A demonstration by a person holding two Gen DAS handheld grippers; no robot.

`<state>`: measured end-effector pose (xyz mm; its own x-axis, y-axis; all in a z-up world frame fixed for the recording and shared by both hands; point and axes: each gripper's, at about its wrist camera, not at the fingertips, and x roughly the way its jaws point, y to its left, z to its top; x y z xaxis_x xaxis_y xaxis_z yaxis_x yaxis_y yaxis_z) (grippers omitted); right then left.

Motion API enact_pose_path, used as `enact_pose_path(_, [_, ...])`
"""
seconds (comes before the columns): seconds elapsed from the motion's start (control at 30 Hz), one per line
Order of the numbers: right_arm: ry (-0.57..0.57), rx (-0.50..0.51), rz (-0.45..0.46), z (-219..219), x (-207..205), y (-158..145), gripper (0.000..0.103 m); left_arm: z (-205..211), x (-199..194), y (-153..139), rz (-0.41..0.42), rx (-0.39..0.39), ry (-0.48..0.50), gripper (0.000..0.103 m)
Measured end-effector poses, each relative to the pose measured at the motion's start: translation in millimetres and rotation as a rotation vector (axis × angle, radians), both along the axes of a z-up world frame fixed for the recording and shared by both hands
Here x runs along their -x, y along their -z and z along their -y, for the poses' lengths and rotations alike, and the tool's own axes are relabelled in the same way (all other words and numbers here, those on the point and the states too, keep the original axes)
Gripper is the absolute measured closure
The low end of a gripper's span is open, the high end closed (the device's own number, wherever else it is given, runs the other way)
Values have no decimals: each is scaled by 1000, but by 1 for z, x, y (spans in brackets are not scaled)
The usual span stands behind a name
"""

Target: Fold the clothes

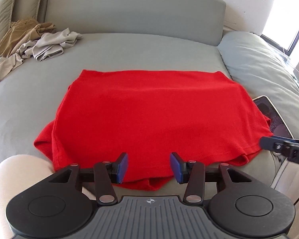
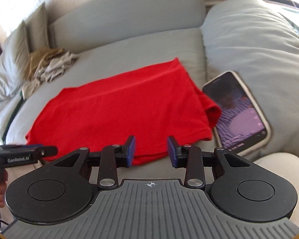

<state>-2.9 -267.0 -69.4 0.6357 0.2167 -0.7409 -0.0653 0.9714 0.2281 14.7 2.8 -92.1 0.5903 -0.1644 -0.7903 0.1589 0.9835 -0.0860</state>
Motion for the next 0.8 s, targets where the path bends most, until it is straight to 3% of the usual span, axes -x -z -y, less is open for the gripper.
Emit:
enact_pose_path(0.07, [-77, 61, 23, -22, -10, 6, 65, 8, -5, 5, 36, -39, 11, 59])
enact_pose_path(0.17, [-135, 93, 13, -43, -25, 16, 67, 18, -12, 20, -20, -100, 12, 59])
enact_pose_path(0.23, [-144, 116, -21, -52, -30, 26, 67, 19, -8, 26, -10, -112, 6, 59])
enact_pose_path(0.4, [-159, 144, -58, -43, -6, 31, 66, 14, 7, 21, -69, -127, 34, 59])
enact_pose_path(0.5, [-106, 54, -156, -22, 7, 26, 64, 9, 19, 20, -142, -103, 28, 58])
enact_pose_path(0.57, [-54, -28, -153, -5, 20, 21, 63, 8, 29, 16, -126, -75, 27, 57])
enact_pose_path(0.7, [40, -164, -112, 22, 34, 18, 52, 11, 31, 10, -95, -52, 21, 55])
enact_pose_path(0.8, [86, -258, -146, 32, 32, 27, 51, 14, 29, 8, -99, -43, 13, 54])
